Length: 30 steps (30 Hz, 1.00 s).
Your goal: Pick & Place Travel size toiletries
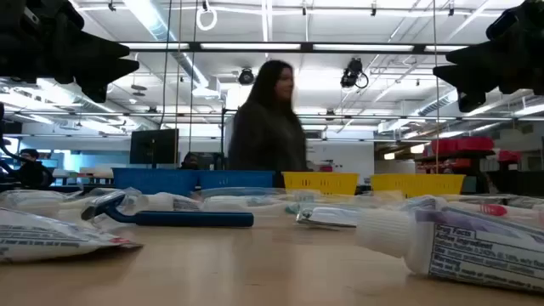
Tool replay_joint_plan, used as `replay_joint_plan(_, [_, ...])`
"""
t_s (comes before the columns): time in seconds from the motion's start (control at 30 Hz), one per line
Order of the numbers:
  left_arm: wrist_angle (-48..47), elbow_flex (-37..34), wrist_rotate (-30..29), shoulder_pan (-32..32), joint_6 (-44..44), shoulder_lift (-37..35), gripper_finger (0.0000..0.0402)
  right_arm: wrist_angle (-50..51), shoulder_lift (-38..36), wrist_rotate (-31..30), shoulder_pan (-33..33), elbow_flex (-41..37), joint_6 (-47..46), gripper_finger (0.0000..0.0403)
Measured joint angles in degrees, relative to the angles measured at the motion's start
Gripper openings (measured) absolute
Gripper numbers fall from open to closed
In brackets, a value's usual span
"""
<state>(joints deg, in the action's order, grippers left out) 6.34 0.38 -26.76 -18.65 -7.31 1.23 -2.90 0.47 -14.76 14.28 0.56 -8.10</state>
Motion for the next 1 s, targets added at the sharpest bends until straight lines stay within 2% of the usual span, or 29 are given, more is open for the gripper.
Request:
replay_joint_plan(0.87, [1.03,0.0,-0.67,0.0,0.0,0.0,0.0167,0.0,0.0,-0.02,0.02,0.0,-0.02,0.0196])
replay_joint_plan(1.0, [1.18,0.0,-0.42,0.0,0.0,0.0,0.0167,-0.86,0.01,-0.09,0.0,0.01,2.82,0.0203])
